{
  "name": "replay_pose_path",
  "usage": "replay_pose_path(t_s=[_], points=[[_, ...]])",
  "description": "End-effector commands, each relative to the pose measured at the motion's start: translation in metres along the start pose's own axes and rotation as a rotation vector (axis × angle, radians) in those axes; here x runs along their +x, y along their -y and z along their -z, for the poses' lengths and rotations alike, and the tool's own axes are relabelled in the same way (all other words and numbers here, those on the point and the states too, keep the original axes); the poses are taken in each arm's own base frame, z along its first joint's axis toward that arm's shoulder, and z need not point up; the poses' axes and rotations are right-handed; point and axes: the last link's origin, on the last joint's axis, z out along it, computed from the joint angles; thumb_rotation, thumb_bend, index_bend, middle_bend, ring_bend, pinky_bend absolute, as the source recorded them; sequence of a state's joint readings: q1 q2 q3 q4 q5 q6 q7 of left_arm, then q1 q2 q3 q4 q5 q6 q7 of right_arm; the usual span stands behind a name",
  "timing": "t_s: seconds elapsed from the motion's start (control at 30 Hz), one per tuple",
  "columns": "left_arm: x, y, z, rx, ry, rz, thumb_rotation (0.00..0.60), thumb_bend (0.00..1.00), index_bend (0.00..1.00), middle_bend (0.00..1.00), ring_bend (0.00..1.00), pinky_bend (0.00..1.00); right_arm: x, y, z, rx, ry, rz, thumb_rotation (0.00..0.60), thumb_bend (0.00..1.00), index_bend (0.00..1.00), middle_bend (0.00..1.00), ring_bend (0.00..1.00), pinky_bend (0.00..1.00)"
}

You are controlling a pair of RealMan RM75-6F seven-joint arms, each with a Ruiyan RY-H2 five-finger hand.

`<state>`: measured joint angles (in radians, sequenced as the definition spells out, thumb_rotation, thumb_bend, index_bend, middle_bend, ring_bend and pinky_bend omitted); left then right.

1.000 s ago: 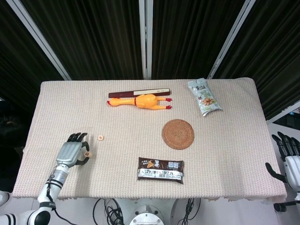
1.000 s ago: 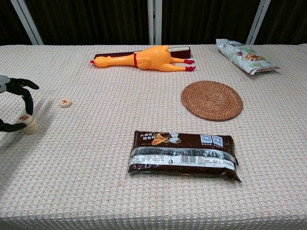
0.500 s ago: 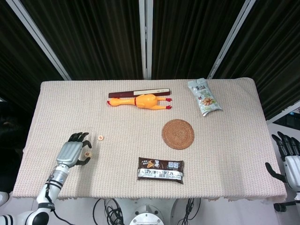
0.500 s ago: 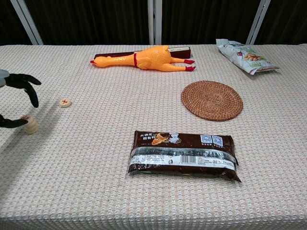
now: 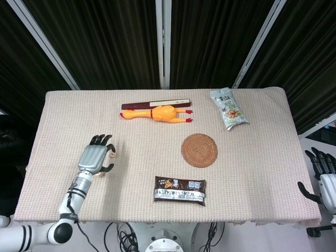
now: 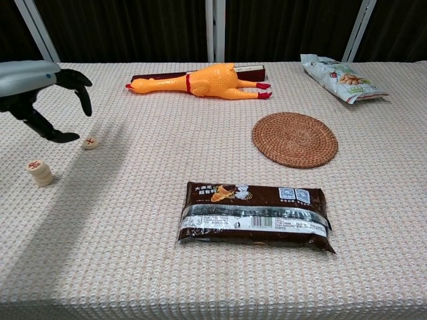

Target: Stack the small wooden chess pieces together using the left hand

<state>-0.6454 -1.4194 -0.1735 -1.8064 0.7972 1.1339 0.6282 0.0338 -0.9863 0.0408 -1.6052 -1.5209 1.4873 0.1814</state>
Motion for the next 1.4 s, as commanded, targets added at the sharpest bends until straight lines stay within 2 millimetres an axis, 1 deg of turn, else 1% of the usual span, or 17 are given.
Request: replay_pose_path(t_s=[0.03,0.23,0.47,0.67,0.93,1.2,1.4], points=[[-0.009,-0.008,-0.032,0.076,0.024,-0.01,0.6,0.26,0.37,0.06,0.0,0.0,0.003,-0.003,0.001,-0.002,-0.006,-0.006,0.6,0.26,0.0,0.0,0.0,0.0],[-0.016,-0.002,-0.047,0.155,0.05,-0.022,0.6,0.26,0.36,0.06,0.0,0.0,0.005,-0.006,0.0,-0.006,-0.003,-0.018,0.6,0.27,0.0,0.0,0.0,0.0],[-0.025,0.003,-0.053,0.184,0.077,-0.005,0.6,0.26,0.38,0.06,0.0,0.0,0.004,-0.005,-0.001,-0.007,0.004,-0.014,0.6,0.27,0.0,0.0,0.0,0.0],[-0.027,0.004,-0.052,0.177,0.08,-0.013,0.6,0.26,0.39,0.06,0.0,0.0,0.004,-0.006,-0.001,-0.013,0.0,-0.013,0.6,0.27,0.0,0.0,0.0,0.0],[-0.026,0.001,-0.044,0.156,0.06,-0.029,0.6,0.26,0.4,0.06,0.0,0.0,0.003,-0.005,-0.001,-0.013,0.003,-0.011,0.6,0.27,0.0,0.0,0.0,0.0],[-0.036,0.005,-0.045,0.164,0.068,-0.047,0.6,0.26,0.42,0.06,0.0,0.0,0.003,-0.005,-0.001,-0.013,0.005,-0.011,0.6,0.27,0.0,0.0,0.0,0.0],[-0.038,0.005,-0.046,0.156,0.06,-0.041,0.6,0.26,0.45,0.06,0.0,0.0,0.002,-0.005,-0.003,-0.012,0.017,-0.006,0.6,0.27,0.0,0.0,0.0,0.0]])
